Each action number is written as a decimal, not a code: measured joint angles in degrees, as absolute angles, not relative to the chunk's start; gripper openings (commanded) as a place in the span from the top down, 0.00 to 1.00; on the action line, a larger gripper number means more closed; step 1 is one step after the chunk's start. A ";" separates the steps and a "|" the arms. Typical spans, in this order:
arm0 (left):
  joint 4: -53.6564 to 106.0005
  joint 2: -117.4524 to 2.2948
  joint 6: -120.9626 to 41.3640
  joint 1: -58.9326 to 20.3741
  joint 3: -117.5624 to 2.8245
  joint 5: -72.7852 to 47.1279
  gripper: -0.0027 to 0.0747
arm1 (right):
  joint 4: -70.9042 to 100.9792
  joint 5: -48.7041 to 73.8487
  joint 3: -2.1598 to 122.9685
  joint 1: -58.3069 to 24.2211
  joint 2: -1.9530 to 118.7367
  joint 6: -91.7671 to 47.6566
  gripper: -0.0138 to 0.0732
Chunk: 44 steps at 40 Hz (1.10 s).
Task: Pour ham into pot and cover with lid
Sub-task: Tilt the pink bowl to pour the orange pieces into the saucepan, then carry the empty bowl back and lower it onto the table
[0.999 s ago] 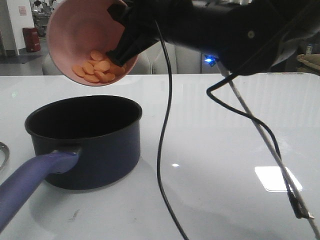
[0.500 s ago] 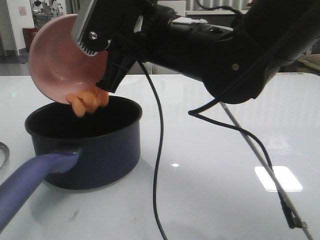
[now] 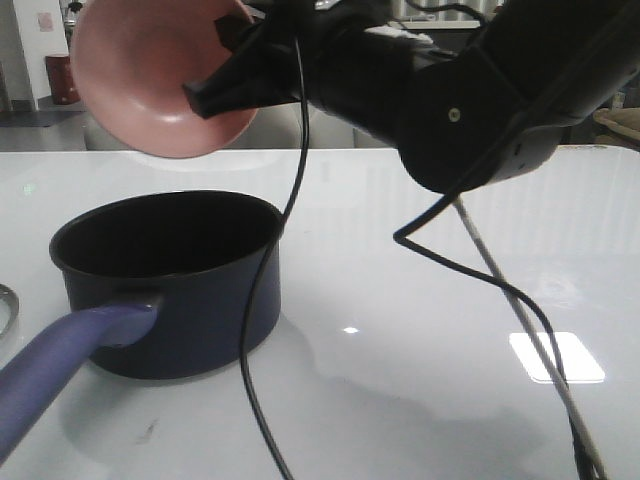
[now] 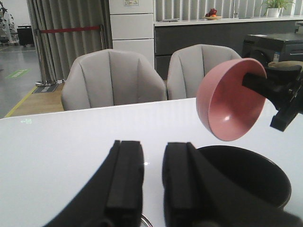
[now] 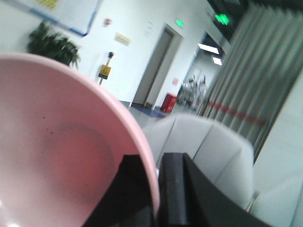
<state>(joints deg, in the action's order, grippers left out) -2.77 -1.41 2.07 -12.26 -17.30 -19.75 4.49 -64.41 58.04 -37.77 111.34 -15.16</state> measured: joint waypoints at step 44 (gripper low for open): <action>-2.77 -1.41 2.07 -12.26 -17.30 -19.57 0.70 | 11.10 38.39 72.40 -13.36 92.16 0.00 0.68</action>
